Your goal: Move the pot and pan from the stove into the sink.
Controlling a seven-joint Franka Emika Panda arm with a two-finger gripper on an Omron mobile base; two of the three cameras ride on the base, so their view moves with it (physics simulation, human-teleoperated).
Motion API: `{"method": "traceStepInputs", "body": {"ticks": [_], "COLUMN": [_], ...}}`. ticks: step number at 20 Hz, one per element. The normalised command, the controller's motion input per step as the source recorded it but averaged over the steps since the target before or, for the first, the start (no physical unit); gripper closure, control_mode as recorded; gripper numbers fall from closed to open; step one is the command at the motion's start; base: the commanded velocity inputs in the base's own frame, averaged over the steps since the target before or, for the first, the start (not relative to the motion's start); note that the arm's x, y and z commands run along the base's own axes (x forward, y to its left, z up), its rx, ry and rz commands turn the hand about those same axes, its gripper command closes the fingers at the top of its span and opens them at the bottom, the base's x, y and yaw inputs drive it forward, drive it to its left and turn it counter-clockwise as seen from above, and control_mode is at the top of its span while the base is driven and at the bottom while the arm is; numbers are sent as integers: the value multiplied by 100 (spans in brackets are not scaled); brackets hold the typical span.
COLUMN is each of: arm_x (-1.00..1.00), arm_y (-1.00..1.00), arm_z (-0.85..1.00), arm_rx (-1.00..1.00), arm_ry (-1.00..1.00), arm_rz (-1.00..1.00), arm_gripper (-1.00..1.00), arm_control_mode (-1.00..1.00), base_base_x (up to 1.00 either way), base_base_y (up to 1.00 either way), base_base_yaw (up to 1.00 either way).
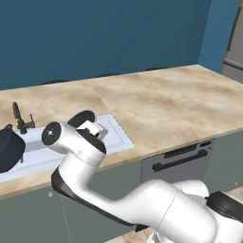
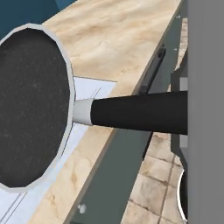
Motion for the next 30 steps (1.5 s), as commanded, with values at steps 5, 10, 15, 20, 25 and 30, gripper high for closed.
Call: {"method": "traceStepInputs", "body": {"ticks": [5,10,15,20,25,30], "arm_x": [72,74,60,10,4,6], "arm_y": [17,33,52,13,12,2], "arm_z": [-4,-2,-8,-1,-19,-18], "arm_rx": [-3,-3,-6,-1,0,2], "arm_ry": [2,10,15,5,8,7], "arm_rz": [-6,-14,-10,-1,0,0], "arm_gripper": [100,100,100,100,100,100], "arm_control_mode": [-100,-100,-100,-100,-100,-100], "base_base_x": [0,0,0,0,0,0], "base_base_y": [0,0,0,0,0,0], "base_base_yaw": [0,0,0,0,0,0]}}
